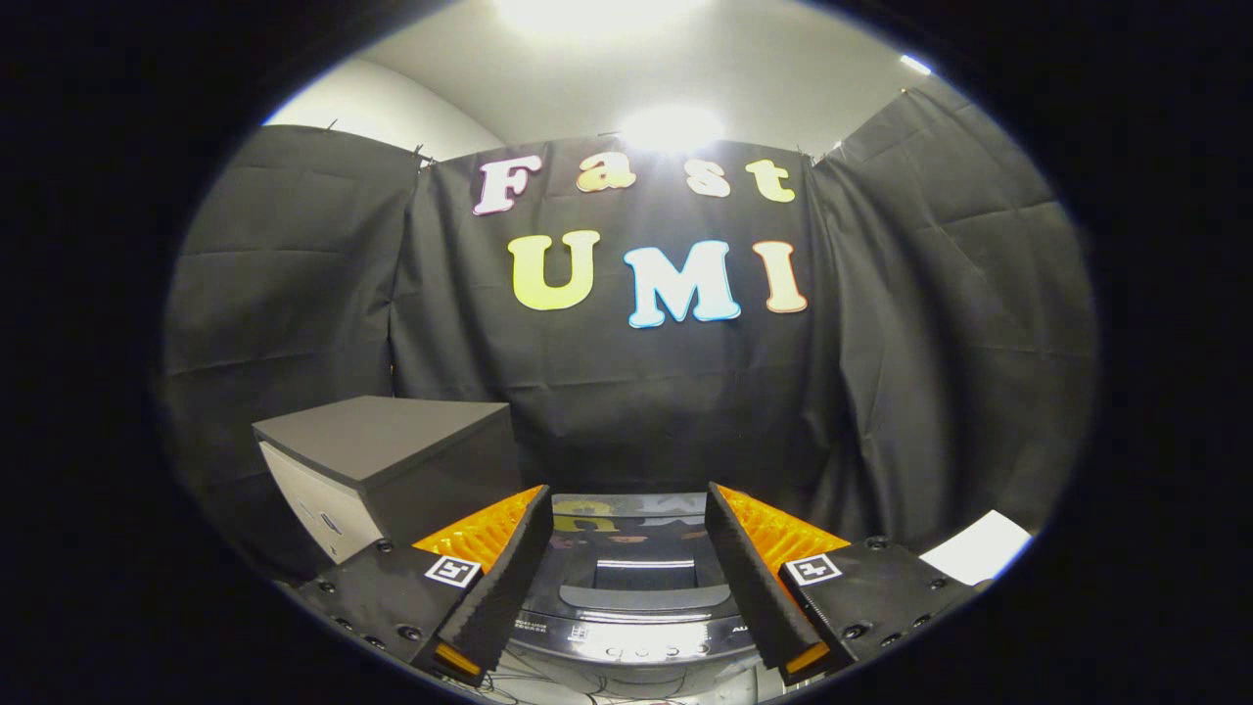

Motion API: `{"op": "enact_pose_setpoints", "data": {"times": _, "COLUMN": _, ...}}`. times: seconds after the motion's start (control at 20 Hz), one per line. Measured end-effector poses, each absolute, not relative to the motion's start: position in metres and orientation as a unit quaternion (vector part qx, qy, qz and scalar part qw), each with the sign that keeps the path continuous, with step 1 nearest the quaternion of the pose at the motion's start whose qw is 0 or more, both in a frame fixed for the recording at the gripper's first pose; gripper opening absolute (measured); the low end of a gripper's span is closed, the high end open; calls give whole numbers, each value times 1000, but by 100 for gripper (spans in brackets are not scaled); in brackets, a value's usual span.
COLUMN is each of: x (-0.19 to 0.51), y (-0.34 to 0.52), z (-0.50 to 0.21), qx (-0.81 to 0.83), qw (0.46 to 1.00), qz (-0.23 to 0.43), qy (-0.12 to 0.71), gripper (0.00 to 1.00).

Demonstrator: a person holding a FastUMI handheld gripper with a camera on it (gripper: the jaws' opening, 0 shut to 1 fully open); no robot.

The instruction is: Put the clothes into the washing machine and then close the washing machine lid.

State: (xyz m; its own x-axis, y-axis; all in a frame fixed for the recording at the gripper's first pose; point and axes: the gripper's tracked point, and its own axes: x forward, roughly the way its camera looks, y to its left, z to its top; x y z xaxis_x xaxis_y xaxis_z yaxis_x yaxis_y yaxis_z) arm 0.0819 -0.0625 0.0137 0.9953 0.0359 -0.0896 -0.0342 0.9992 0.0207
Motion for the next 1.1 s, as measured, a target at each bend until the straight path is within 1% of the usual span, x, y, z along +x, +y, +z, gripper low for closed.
{"op": "enact_pose_setpoints", "data": {"times": 0.35, "x": 38, "y": -51, "z": 30, "qx": 16, "qw": 1000, "qz": 1, "qy": 15, "gripper": 97}}
{"op": "enact_pose_setpoints", "data": {"times": 0.6, "x": 20, "y": -44, "z": 22, "qx": 24, "qw": 999, "qz": -13, "qy": 20, "gripper": 97}}
{"op": "enact_pose_setpoints", "data": {"times": 1.1, "x": 13, "y": -36, "z": 30, "qx": 19, "qw": 1000, "qz": -17, "qy": 15, "gripper": 97}}
